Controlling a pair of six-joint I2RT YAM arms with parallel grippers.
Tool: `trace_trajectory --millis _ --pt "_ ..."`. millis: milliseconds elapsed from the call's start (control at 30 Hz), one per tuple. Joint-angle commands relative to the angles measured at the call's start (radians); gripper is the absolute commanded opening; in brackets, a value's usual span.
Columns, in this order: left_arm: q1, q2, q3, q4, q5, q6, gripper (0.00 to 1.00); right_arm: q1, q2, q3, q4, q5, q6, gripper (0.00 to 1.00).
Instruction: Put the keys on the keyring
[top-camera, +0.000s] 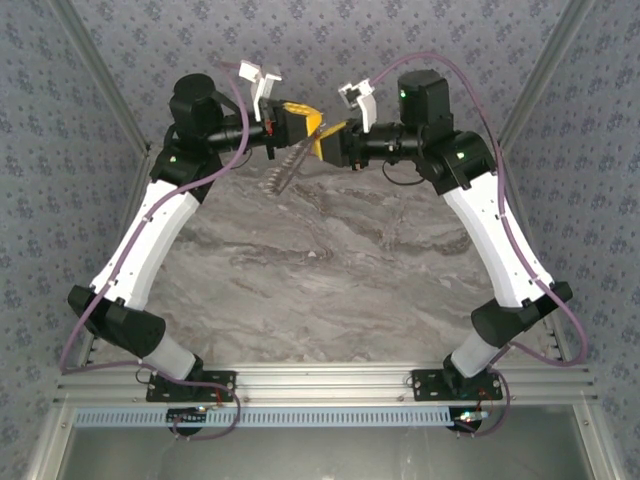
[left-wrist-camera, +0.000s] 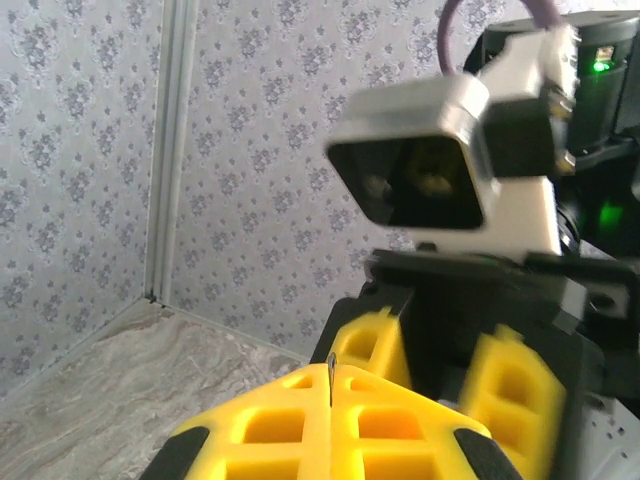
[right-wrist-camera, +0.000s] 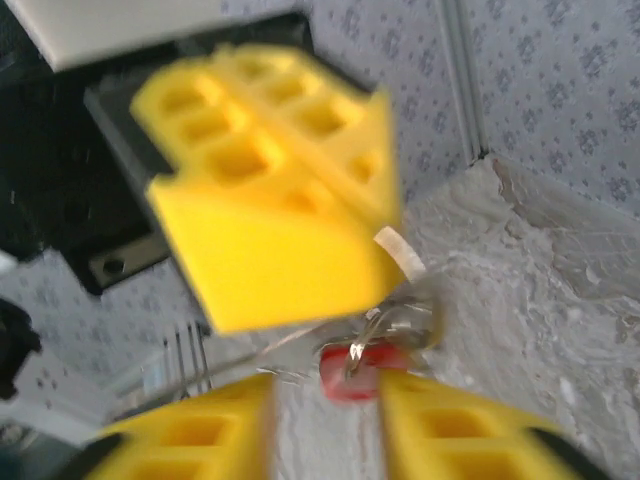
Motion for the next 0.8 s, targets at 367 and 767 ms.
trace_trajectory --millis 367,767 --pt "0.019 -0.029 -0.158 0.429 -0.03 -0.217 0.0 -0.33 -0.256 -0.395 0.608 -0.188 0.454 0.56" --pt "0.022 0.035 -0.173 0.832 -0.043 -0.531 0.0 -0.292 -0.13 -0.41 1.116 -0.139 0.833 0.52"
